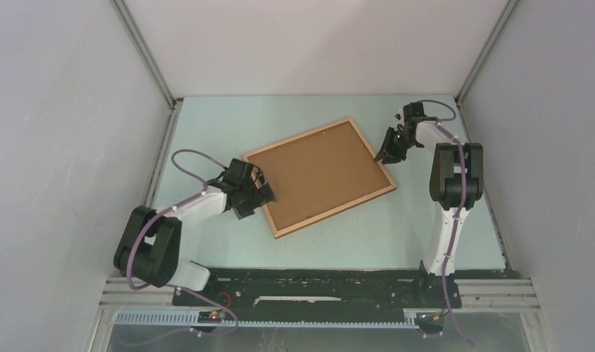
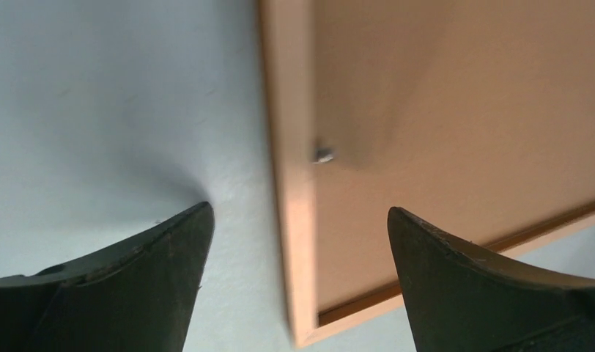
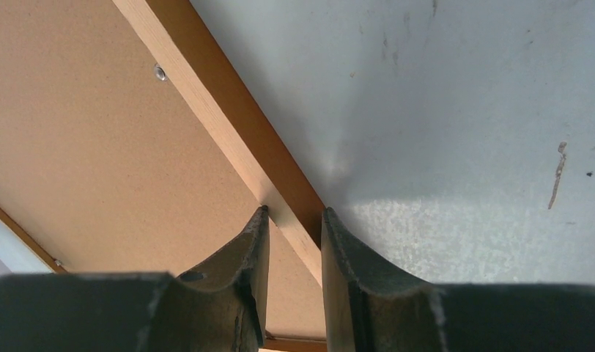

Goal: Put the photo into the frame
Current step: Install the photo frame at the center of the board, then adjust the photo frame at the center of the board.

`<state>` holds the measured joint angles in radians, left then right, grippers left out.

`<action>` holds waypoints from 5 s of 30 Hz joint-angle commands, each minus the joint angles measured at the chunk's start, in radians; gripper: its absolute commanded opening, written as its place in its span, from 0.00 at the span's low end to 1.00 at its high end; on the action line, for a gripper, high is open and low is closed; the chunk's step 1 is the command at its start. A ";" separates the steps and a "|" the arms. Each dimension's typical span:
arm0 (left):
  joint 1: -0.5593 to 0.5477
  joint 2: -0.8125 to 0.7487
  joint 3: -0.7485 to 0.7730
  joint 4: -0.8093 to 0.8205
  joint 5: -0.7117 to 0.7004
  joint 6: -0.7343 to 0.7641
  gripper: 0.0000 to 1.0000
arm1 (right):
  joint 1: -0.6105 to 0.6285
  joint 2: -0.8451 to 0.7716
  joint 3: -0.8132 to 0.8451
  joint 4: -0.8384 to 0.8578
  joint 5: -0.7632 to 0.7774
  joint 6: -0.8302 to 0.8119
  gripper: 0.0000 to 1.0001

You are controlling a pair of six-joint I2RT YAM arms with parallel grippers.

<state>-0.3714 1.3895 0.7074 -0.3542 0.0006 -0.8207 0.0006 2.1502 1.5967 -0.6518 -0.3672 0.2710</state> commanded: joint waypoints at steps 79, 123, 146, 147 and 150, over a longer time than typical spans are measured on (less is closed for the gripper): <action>0.140 -0.101 -0.139 0.061 0.232 -0.031 0.97 | 0.352 0.303 0.574 -0.193 0.183 -0.193 0.52; 0.184 0.499 0.684 -0.178 0.044 0.164 0.97 | 0.263 0.142 0.271 -0.199 0.040 -0.205 0.03; 0.188 0.502 0.661 -0.207 -0.080 0.198 0.55 | 0.249 0.178 0.290 -0.189 0.018 -0.190 0.02; 0.187 0.499 0.654 -0.204 -0.077 0.199 0.60 | 0.249 0.179 0.292 -0.190 0.015 -0.190 0.02; 0.189 0.495 0.639 -0.203 -0.098 0.205 0.60 | 0.249 0.182 0.297 -0.193 0.013 -0.190 0.02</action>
<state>-0.1829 1.9163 1.3655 -0.5819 -0.0757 -0.6273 0.2558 2.3051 1.8847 -0.8043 -0.3359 0.0147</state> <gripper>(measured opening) 0.606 0.092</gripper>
